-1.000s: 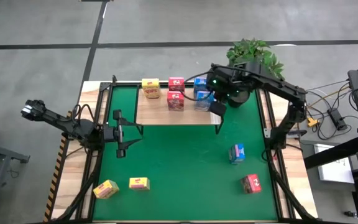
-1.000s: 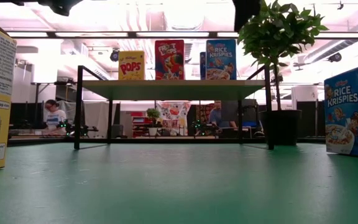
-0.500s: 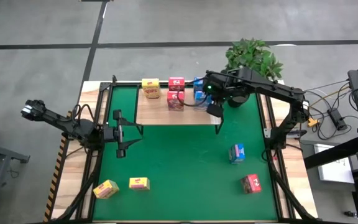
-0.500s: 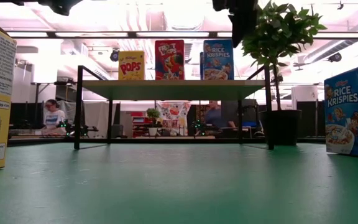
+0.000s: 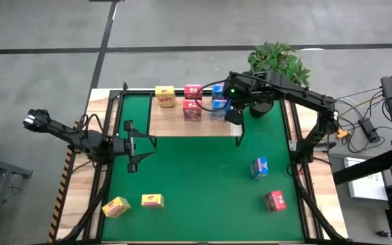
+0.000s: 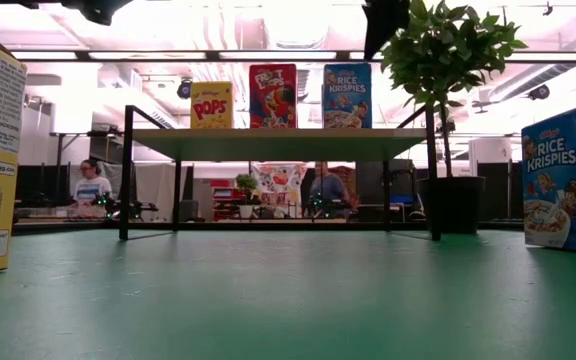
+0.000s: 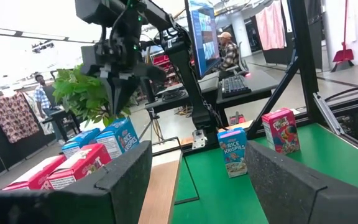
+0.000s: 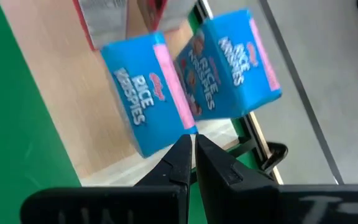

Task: Stack cereal on shelf
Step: Put the right yellow cereal box on the shelf aligned with the other yellow cereal box

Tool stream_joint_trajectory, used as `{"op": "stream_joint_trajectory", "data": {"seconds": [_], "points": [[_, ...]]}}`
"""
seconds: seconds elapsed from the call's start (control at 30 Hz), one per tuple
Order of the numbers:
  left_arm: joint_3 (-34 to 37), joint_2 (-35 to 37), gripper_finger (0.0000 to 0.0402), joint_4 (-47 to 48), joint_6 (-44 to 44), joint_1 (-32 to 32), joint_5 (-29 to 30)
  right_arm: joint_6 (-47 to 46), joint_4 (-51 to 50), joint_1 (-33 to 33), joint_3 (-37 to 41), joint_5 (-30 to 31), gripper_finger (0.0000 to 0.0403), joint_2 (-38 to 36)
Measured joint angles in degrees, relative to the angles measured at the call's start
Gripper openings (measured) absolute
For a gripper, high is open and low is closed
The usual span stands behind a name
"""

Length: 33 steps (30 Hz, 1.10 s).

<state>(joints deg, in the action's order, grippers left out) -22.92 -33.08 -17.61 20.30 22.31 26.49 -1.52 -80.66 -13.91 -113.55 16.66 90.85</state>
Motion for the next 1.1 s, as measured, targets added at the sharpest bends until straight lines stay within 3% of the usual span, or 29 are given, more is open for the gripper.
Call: {"op": "stream_joint_trajectory", "data": {"seconds": [0.33,0.7,0.8,0.9,1.1], "points": [[0.0,0.0,0.0240,0.0,-7.4,0.0,-0.1,2.8,8.4,10.8,2.2,-0.1,0.0012,-3.3],[-1.8,-6.4,0.0240,1.7,-22.1,2.2,-0.3,8.2,32.5,26.2,20.7,0.7,0.0012,-8.2],[-7.1,-10.1,0.0239,7.9,-25.2,5.4,-0.5,9.1,39.6,29.2,27.6,4.2,0.0012,-9.3],[-14.1,-14.5,0.0235,20.2,-29.9,9.2,-0.5,9.5,47.4,31.2,34.7,5.9,0.0012,-10.4],[-28.7,-23.5,0.0233,47.9,-52.1,15.2,-2.5,9.1,62.7,32.3,46.2,5.5,0.0012,-12.6]]}}
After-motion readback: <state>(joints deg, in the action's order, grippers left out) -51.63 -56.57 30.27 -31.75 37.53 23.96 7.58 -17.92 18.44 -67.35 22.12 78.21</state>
